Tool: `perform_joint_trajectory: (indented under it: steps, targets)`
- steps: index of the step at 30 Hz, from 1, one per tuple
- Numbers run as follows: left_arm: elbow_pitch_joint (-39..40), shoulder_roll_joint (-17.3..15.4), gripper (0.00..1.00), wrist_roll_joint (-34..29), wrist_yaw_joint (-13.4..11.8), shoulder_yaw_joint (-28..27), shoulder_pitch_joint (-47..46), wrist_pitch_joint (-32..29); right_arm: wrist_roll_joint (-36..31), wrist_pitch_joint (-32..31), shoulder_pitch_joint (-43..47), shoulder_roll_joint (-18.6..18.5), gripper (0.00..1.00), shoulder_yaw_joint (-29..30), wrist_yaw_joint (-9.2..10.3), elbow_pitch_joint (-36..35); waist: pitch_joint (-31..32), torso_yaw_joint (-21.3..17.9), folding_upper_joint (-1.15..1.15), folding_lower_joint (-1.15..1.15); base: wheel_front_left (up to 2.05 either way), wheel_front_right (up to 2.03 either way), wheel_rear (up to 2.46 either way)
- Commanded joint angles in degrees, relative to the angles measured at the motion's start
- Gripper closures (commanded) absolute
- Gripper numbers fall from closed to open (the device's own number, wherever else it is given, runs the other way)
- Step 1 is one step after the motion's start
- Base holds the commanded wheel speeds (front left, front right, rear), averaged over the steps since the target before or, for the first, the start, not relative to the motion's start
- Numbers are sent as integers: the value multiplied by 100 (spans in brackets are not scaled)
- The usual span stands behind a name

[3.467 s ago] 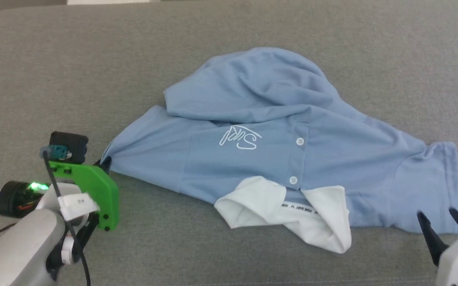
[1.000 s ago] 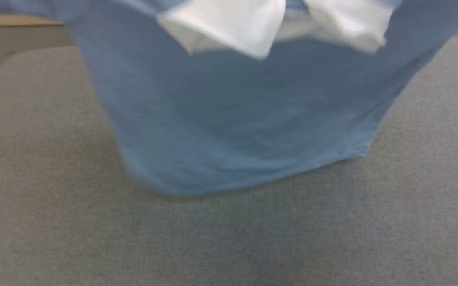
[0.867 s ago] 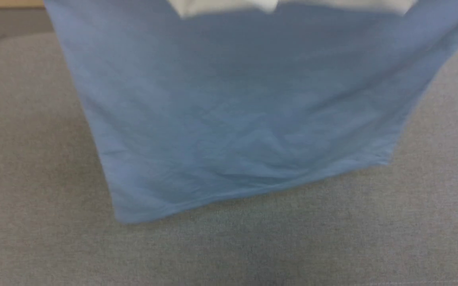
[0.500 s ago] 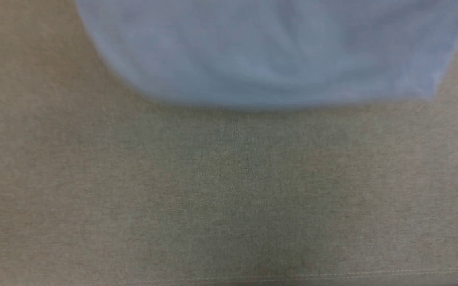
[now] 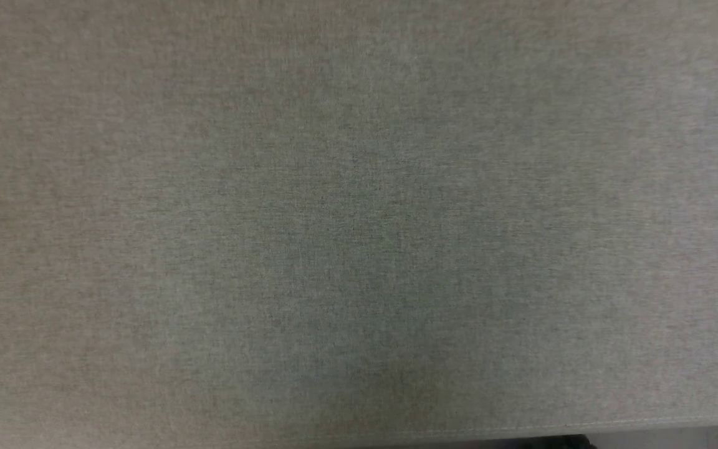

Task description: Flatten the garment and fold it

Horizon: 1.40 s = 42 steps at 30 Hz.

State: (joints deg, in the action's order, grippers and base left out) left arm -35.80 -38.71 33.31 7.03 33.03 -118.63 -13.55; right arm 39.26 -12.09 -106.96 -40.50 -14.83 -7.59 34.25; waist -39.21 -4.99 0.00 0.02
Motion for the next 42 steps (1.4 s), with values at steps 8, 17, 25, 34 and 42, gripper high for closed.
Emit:
perform_joint_trajectory:
  steps: [8, 17, 25, 34, 42]
  targets:
    - [-534, 113, 100, 192, 38, 348, 799, 412, 393, 360, 762, 70, 100, -808, 10, 256, -197, 139, 0, -2, 0, 0, 0]
    - [-313, -57, 100, 558, -296, 606, 3494, 755, 673, 434, 2736, -136, 100, -1396, 10, 238, 533, 264, 0, -2, 0, 0, 0]
    - [438, -596, 100, 610, -326, 1132, 5346, 456, 578, 171, 4525, -868, 100, -2110, 10, -148, 1420, 324, 0, -2, 0, 0, 0]
    - [1228, -1259, 100, 744, -219, 1686, 6674, -98, 816, -664, 5847, -1608, 100, -2629, 10, -671, 2172, 333, 0, -2, 0, 0, 0]
    - [1947, -1658, 100, 1132, -340, 2048, 7867, -444, 1328, -1500, 7021, -2248, 100, -2877, 10, -1347, 2748, 368, 0, -2, 0, 0, 0]
